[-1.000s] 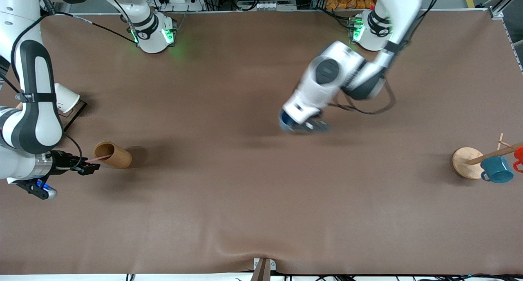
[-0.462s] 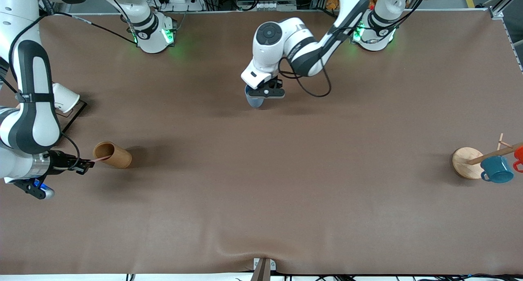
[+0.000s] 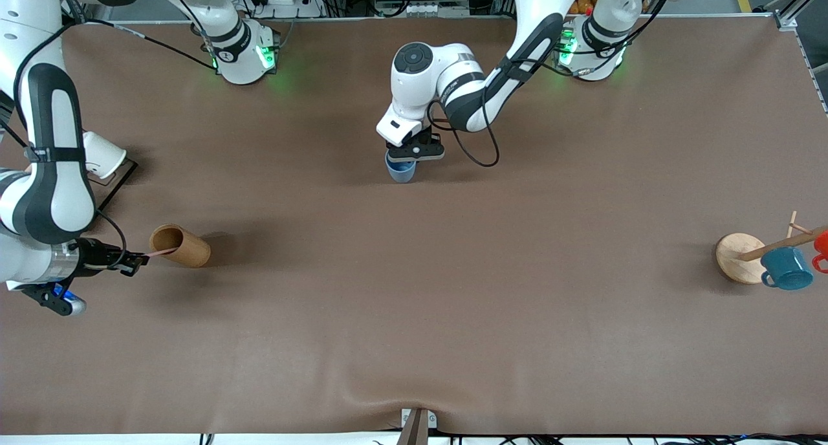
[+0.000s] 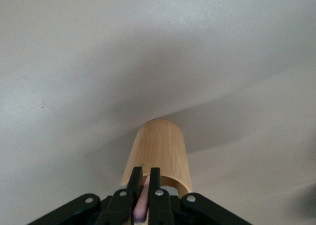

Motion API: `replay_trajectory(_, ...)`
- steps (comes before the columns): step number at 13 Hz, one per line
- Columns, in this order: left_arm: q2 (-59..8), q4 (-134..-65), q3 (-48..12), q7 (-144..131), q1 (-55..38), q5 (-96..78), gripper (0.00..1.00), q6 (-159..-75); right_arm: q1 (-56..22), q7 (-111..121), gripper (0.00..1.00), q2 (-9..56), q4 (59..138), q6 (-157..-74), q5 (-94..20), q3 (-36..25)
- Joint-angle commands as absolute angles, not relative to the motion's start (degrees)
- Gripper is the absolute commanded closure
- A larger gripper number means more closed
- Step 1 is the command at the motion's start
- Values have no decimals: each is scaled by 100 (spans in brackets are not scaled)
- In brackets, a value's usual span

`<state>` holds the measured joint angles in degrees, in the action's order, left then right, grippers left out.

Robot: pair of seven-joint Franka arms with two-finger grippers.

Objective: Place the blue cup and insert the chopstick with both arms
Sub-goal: 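Carry the blue cup to mid-table with the left gripper and release it, then retract the left gripper while the right gripper carries the chopstick toward the cup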

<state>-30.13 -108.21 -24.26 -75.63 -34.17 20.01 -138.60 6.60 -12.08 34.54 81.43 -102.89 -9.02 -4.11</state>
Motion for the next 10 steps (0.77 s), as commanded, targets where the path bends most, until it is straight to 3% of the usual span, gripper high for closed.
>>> replay_trajectory(1, -2788, -10417, -2417, -7752, -3393, 2074, 0, -13153, 703, -1169, 100, 3227, 8033, -10047, -1002, -360)
replay_trajectory(7, -1496, -9090, -2391, -7279, -2868, 1266, 0, -10472, 642, -125, 100, 2260, 8025, -9888, -949, -343)
replay_trajectory(10, -1109, -8772, -2408, -6306, -1640, 1091, 0, -10073, 152, 245, 100, 1908, 8024, -9888, -906, -334)
